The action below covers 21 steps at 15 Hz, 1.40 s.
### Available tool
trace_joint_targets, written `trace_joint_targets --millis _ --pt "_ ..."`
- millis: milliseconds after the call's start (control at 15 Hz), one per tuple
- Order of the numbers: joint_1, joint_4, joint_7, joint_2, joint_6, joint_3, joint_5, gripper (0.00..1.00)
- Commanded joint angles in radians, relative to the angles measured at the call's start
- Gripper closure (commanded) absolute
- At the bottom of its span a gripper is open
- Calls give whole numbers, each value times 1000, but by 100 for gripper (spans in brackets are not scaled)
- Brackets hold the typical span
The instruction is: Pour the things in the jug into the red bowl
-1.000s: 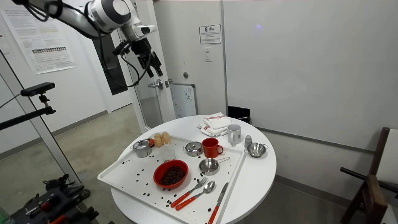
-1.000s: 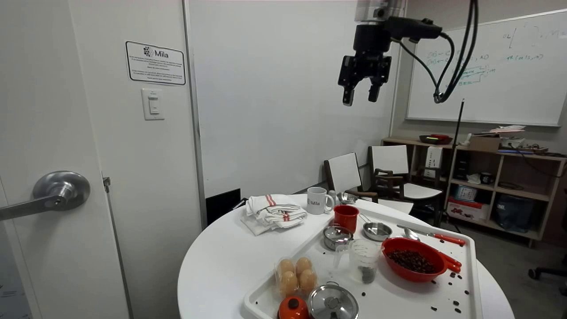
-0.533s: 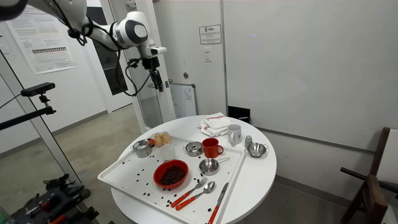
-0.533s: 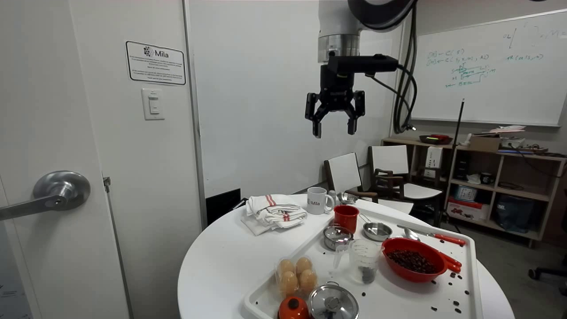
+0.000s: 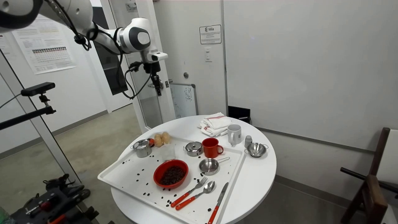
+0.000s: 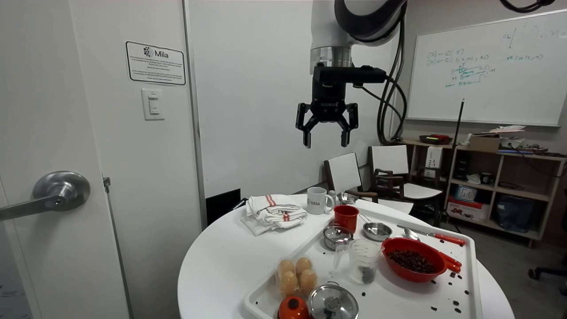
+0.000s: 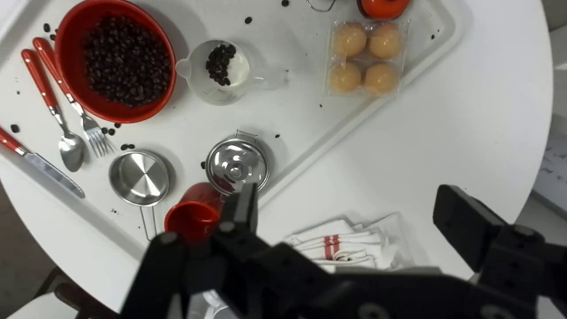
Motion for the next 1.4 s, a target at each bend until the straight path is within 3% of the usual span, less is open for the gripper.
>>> trace_joint_targets --millis 0,333,733,1200,1267,1333 --pt "49 9 195 35 50 -66 -18 0" --pt "74 39 470 108 57 -81 10 0" --pt "53 51 734 223 120 -117 13 0" --pt "60 25 1069 264 125 -163 26 0" --pt "42 16 986 264 136 -145 -5 0" --pt "42 16 1020 265 135 -144 -3 0"
